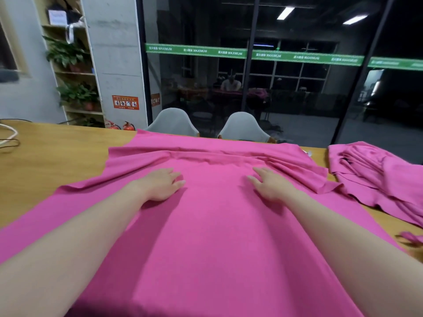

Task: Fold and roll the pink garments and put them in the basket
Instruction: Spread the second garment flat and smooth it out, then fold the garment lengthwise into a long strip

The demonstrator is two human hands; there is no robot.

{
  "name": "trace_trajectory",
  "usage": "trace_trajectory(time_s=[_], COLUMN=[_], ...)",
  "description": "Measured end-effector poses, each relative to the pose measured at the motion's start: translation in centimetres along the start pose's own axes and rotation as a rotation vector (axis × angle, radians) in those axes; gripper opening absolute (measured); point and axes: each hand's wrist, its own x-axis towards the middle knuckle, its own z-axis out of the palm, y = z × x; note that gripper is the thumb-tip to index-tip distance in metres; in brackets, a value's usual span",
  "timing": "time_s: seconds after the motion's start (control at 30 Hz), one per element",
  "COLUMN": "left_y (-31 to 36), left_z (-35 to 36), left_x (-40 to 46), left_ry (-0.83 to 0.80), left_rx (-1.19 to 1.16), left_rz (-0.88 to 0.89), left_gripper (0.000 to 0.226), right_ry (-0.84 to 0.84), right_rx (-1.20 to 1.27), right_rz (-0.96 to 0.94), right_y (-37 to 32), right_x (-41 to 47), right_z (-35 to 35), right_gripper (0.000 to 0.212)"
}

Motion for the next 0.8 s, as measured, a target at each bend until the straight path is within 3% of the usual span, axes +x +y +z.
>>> trace_trajectory(time_s=[0.1, 0.27, 0.43, 0.5, 0.8], left_y=[0.6, 1.2, 2.0, 2.4, 3.3], left_z=[-0.8, 0.0, 3.5, 4.6, 3.8], left_x=[-5.1, -14.1, -21.1, -22.5, -20.8], left_ry=[-0.053, -0.089, 0.082, 0.15, 0.045], left_rx=[0.056, -0.057, -0.199, -0.132, -0.019], left_rz=[-0.044, -0.119, -0.141, -0.127, -0.146], left_gripper=[0.068, 0.075, 0.077, 0.081, 0.078], right_ry=[-0.033, -0.059, -0.068, -0.074, -0.072], right_rx=[0.0, -0.017, -0.011, -0.032, -0.111], right_rz=[-0.006, -0.045, -0.013, 0.023, 0.031], right_y=[-1.6, -4.2, -3.9, -3.2, -2.5], right_x=[-5.6, -15.1, -22.2, -23.8, -22.5], right_z=[0.4, 0.6, -0.3, 0.5, 1.7], right_gripper=[0.065, 0.065, 0.073, 0.076, 0.079])
